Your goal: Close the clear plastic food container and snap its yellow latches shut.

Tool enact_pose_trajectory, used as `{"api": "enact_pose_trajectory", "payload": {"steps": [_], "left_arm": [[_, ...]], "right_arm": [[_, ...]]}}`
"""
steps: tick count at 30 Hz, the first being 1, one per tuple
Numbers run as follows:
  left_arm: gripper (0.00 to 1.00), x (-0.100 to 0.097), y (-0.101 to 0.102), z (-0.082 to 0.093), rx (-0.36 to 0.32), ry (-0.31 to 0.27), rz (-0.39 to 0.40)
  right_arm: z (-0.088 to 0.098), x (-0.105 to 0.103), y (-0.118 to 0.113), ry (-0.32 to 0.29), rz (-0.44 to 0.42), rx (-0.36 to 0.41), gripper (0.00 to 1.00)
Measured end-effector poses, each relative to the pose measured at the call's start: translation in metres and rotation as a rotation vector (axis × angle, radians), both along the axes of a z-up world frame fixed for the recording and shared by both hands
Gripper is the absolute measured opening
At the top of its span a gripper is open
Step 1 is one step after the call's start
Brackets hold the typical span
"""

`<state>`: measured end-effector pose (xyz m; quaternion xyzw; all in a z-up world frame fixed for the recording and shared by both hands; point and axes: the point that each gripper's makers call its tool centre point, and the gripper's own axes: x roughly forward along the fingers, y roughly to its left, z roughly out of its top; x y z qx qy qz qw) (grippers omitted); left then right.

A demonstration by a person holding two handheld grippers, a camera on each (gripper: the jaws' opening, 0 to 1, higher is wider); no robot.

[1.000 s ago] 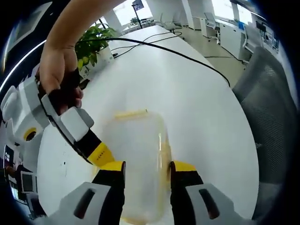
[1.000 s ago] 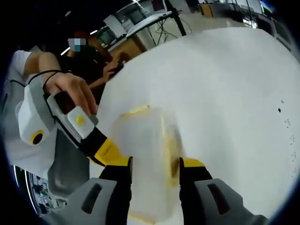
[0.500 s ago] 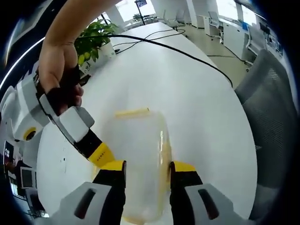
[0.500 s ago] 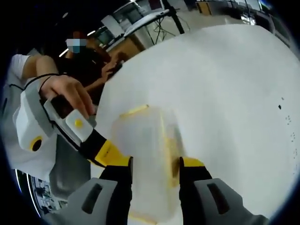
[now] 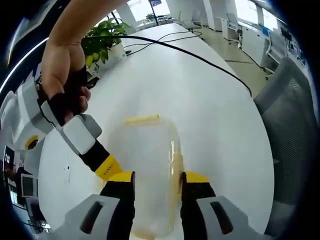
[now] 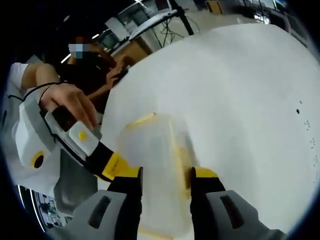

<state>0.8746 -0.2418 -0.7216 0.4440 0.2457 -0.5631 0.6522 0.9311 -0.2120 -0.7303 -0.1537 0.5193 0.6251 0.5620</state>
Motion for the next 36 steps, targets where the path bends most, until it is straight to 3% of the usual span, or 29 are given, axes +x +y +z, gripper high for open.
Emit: {"api": "enact_pose_trajectory", "payload": {"steps": [2, 4, 10, 11, 14, 15, 16, 24, 26, 32, 36], "left_arm": [[0.26, -0.001, 0.001, -0.001, 0.013, -0.018, -0.006], [0.25, -0.002, -0.003, 0.001, 0.005, -0.023, 0.002], [0.26, 0.0, -0.002, 0.0, 0.008, -0.039, -0.01], [0.27, 0.001, -0.001, 0.001, 0.005, -0.036, -0.009], [0.27, 0.001, -0.002, 0.001, 0.011, -0.041, -0.007], [0.27, 0.001, -0.002, 0.001, 0.012, -0.042, -0.007], [0.27, 0.001, -0.002, 0.001, 0.015, -0.049, -0.012], [0.29, -0.003, -0.003, 0.002, 0.012, -0.089, -0.067], [0.29, -0.003, -0.003, 0.004, 0.001, -0.077, -0.051], [0.3, -0.007, -0.006, 0.017, -0.06, -0.038, -0.001], [0.29, -0.009, -0.003, 0.025, -0.101, -0.019, 0.032]], "right_arm": [[0.002, -0.003, 0.003, 0.024, -0.014, -0.005, 0.31], [0.002, 0.003, 0.003, 0.006, 0.003, 0.0, 0.31], [0.001, -0.002, -0.001, -0.003, -0.004, 0.003, 0.31], [0.001, -0.001, 0.0, -0.041, -0.031, 0.006, 0.32], [0.006, -0.01, 0.001, -0.001, -0.027, -0.009, 0.32], [0.006, -0.006, 0.001, 0.072, -0.028, 0.012, 0.32], [0.002, 0.009, -0.001, 0.041, -0.028, 0.009, 0.33], [0.001, 0.0, 0.0, -0.012, -0.045, 0.02, 0.36], [0.003, -0.001, 0.003, -0.053, -0.021, 0.041, 0.36], [0.006, -0.005, 0.002, -0.099, -0.018, 0.006, 0.38], [0.018, -0.004, 0.006, -0.135, -0.071, 0.023, 0.39]]}}
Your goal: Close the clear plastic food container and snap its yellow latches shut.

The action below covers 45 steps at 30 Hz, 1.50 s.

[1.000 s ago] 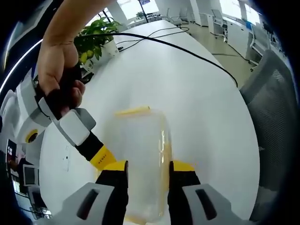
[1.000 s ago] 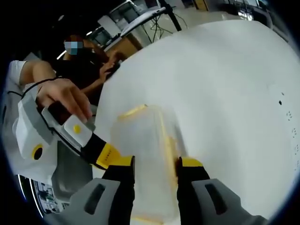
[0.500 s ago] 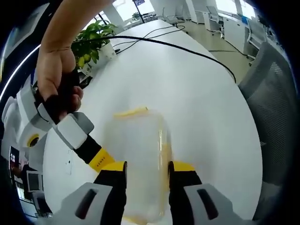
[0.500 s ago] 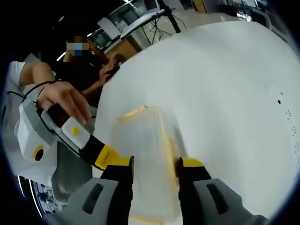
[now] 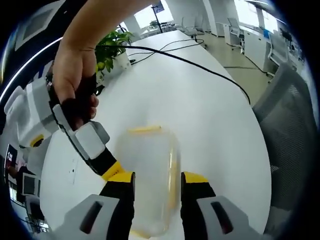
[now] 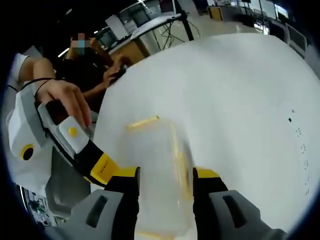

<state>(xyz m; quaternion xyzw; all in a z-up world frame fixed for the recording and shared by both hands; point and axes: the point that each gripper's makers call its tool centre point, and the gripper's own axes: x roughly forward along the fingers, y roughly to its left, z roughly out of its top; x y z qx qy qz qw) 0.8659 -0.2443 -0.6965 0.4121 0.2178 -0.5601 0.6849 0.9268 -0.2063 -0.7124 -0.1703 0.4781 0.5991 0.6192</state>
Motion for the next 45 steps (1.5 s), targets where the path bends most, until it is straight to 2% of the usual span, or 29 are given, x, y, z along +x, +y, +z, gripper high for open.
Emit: {"api": "enact_pose_trajectory", "payload": {"steps": [4, 8, 16, 25, 28, 34, 41, 45], "left_arm": [[0.29, 0.002, 0.008, 0.008, -0.025, -0.006, 0.035], [0.29, 0.0, 0.017, 0.015, -0.049, -0.003, 0.073], [0.29, 0.004, 0.046, 0.016, -0.076, -0.016, 0.144], [0.3, 0.008, 0.065, 0.017, -0.165, 0.007, 0.278], [0.3, 0.007, 0.069, 0.012, -0.162, 0.019, 0.299], [0.31, 0.009, 0.072, 0.007, -0.182, 0.033, 0.342], [0.31, 0.009, 0.074, 0.005, -0.222, 0.032, 0.386], [0.32, 0.011, 0.076, 0.009, -0.281, 0.02, 0.428]], "right_arm": [[0.009, 0.013, -0.002, -0.057, -0.045, 0.018, 0.4], [0.019, 0.008, -0.004, -0.087, -0.083, 0.026, 0.41], [0.031, -0.012, -0.006, -0.201, -0.155, 0.06, 0.43], [0.029, -0.039, -0.018, -0.279, -0.187, 0.046, 0.43], [0.029, -0.044, -0.022, -0.3, -0.197, 0.048, 0.44], [0.033, -0.052, -0.029, -0.322, -0.272, 0.104, 0.45], [0.025, -0.065, -0.047, -0.355, -0.358, 0.121, 0.46], [0.021, -0.066, -0.06, -0.392, -0.452, 0.145, 0.48]]}}
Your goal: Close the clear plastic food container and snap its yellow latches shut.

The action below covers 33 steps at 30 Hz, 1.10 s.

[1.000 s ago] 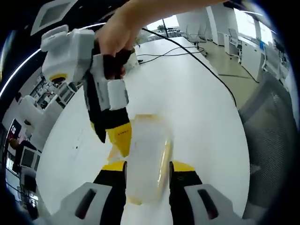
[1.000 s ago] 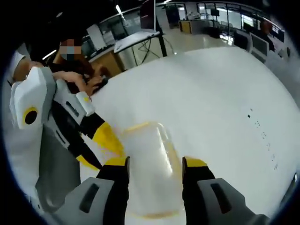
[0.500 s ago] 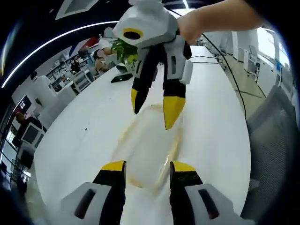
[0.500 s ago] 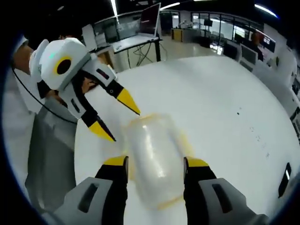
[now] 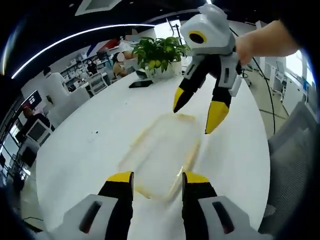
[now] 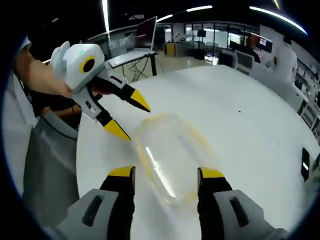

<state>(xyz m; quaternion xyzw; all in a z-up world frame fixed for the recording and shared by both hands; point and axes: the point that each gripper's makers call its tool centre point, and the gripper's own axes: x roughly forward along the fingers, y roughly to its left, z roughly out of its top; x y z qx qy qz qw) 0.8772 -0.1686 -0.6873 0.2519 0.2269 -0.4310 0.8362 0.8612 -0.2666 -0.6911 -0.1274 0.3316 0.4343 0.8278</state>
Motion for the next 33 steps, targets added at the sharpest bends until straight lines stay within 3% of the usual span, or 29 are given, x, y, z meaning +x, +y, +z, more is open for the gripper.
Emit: {"api": "enact_pose_trajectory", "payload": {"steps": [8, 12, 18, 25, 33], "left_arm": [[0.34, 0.001, 0.011, -0.002, -0.057, -0.014, 0.092], [0.36, -0.005, 0.017, -0.01, -0.083, -0.006, 0.147], [0.36, -0.012, 0.018, -0.027, -0.082, 0.028, 0.159], [0.36, -0.006, 0.024, -0.046, -0.09, 0.086, 0.228], [0.36, -0.002, 0.021, -0.058, -0.089, 0.119, 0.242]], "right_arm": [[-0.02, -0.011, -0.025, -0.07, -0.14, 0.017, 0.52], [-0.036, -0.014, -0.032, -0.055, -0.208, 0.024, 0.52], [-0.05, -0.013, -0.032, -0.044, -0.267, 0.039, 0.52], [-0.061, -0.01, -0.029, -0.044, -0.284, 0.03, 0.51], [-0.066, -0.007, -0.024, -0.047, -0.266, 0.021, 0.49]]}}
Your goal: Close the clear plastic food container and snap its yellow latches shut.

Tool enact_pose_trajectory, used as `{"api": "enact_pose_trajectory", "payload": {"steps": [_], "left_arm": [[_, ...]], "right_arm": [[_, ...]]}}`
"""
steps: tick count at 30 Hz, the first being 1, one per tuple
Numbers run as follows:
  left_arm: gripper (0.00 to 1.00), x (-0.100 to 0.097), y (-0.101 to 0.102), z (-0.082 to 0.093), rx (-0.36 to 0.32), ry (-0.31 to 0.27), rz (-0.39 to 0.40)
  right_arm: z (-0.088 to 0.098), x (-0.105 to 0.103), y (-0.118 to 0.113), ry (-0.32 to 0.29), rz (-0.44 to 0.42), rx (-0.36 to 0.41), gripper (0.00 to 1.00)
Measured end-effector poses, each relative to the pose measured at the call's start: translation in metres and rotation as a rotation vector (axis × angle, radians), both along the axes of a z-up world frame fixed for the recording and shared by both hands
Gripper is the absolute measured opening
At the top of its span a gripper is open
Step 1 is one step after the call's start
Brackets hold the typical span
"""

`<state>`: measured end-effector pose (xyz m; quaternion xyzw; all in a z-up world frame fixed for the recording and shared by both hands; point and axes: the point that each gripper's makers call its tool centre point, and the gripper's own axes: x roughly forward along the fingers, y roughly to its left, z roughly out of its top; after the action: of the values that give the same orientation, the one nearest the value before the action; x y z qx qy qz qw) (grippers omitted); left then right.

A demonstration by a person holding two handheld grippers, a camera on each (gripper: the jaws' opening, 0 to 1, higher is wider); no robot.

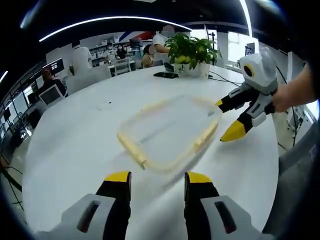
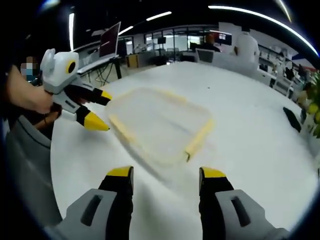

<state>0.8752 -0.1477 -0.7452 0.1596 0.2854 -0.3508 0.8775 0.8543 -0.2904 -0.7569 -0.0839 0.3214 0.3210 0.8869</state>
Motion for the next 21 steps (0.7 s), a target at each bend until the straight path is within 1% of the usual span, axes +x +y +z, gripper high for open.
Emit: {"api": "enact_pose_trajectory", "payload": {"steps": [3, 6, 8, 14, 18, 21], "left_arm": [[0.35, 0.001, -0.002, -0.001, 0.0, -0.003, -0.005], [0.35, 0.001, -0.004, -0.005, 0.001, 0.009, -0.009], [0.34, 0.0, -0.006, -0.006, 0.001, 0.015, -0.014], [0.29, 0.001, -0.01, -0.005, -0.01, 0.014, -0.022], [0.28, 0.001, -0.011, -0.006, -0.006, 0.014, -0.023], [0.29, 0.001, -0.011, -0.006, -0.009, 0.015, -0.018]], "right_arm": [[0.0, 0.002, 0.001, -0.005, 0.006, -0.005, 0.48], [-0.001, 0.004, 0.0, -0.006, 0.007, -0.011, 0.47], [-0.002, 0.005, 0.0, -0.012, 0.013, -0.018, 0.44], [0.0, 0.007, 0.0, -0.046, 0.018, -0.027, 0.39], [0.004, 0.009, 0.007, -0.078, 0.047, -0.036, 0.32], [0.003, 0.011, 0.006, -0.081, 0.038, -0.044, 0.34]]}}
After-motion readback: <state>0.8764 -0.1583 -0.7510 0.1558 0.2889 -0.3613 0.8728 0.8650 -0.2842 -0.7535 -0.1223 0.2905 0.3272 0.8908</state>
